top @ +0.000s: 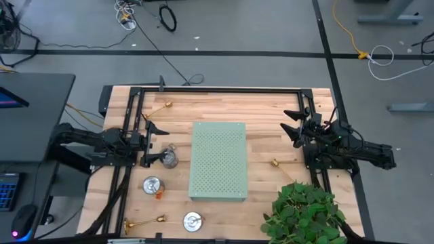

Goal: Pick & Place candle stick holders

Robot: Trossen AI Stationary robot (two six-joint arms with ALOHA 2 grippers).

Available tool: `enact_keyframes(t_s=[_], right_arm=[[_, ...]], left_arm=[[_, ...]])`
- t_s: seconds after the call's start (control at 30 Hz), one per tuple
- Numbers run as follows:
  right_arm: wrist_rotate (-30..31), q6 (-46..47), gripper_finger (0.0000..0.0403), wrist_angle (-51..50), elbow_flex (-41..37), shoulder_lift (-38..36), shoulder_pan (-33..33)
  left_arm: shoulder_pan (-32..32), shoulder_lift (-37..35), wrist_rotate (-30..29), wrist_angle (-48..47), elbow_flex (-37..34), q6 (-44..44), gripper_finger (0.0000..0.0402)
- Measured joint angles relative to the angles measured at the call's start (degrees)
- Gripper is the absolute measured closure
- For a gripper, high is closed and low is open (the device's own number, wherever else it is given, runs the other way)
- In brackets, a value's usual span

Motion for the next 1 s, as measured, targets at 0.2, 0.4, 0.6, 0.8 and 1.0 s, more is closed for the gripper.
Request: enact_keyframes(t_s=[0.2, 0.4, 0.6, 0.8, 1.0], right_arm=[[0.0, 0.0, 0.0063, 0.0, 0.0, 0.0, 0.0], [0.0, 0.0, 0.0063, 0.0, 0.0, 0.0, 0.0], [1.5, 0.5, 0.0063, 1.9, 0.0, 0.0, 0.0], [2.8, 3.7, 0.0063, 7.7, 0.0, 0.0, 0.0], [4.3, 9.8, 0.0063, 10.5, 0.0, 0.3, 0.2]], left_arm=[[0.0, 0.0, 0.0, 0.0, 0.0, 0.0, 0.0003], [0.0, 0.0, 0.0, 0.0, 0.0, 0.0, 0.0003], [0.0, 0.0, 0.0, 0.0, 0.0, 0.0, 0.0003], [0.0, 0.0, 0.0, 0.4, 0.0, 0.0, 0.0003], [0.0, 0.0, 0.0, 0.4, 0.0, 0.0, 0.0003]])
